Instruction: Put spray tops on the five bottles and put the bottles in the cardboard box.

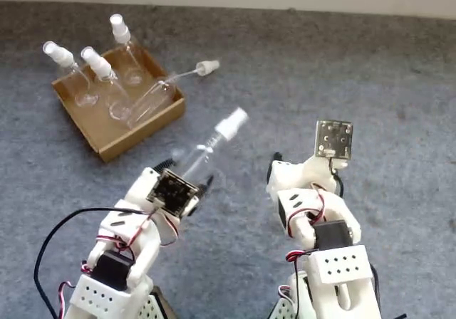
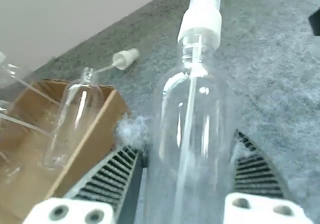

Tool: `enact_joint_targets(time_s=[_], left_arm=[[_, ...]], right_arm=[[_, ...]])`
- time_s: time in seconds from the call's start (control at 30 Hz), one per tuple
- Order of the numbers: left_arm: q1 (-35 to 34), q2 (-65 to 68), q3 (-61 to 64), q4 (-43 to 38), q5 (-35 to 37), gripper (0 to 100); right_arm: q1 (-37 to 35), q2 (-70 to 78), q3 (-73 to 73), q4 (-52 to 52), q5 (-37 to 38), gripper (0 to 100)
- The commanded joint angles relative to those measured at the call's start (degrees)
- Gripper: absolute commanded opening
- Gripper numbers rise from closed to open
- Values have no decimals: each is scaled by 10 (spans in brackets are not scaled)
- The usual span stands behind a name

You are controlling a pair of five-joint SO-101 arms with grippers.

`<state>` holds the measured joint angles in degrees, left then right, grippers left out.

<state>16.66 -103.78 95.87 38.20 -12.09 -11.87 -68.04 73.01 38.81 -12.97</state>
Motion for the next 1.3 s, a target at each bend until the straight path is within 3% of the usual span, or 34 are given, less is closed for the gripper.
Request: enact_joint_targets(time_s=[0.0, 0.4, 0.5, 0.63, 0.87, 1.13, 1.27], left_arm=[[-44, -6, 12, -61, -2, 119], [-232, -6, 10, -246, -1, 119], [-240, -6, 10, -271, 0, 119], [-180, -6, 11, -269, 0, 119], [-64, -6, 12, -258, -1, 119], [50, -6, 12, -178, -4, 119], [73, -6, 12, -129, -4, 119]], right_arm=[[11, -7, -2, -1, -4, 365], [9, -7, -2, -2, -4, 365], [-19, -7, -2, -2, -2, 365], [-59, -5, 18, -47, 0, 365], [-62, -6, 90, -160, 1, 353], [-58, -6, 92, -166, 1, 74], [-58, -7, 93, -205, 1, 50]])
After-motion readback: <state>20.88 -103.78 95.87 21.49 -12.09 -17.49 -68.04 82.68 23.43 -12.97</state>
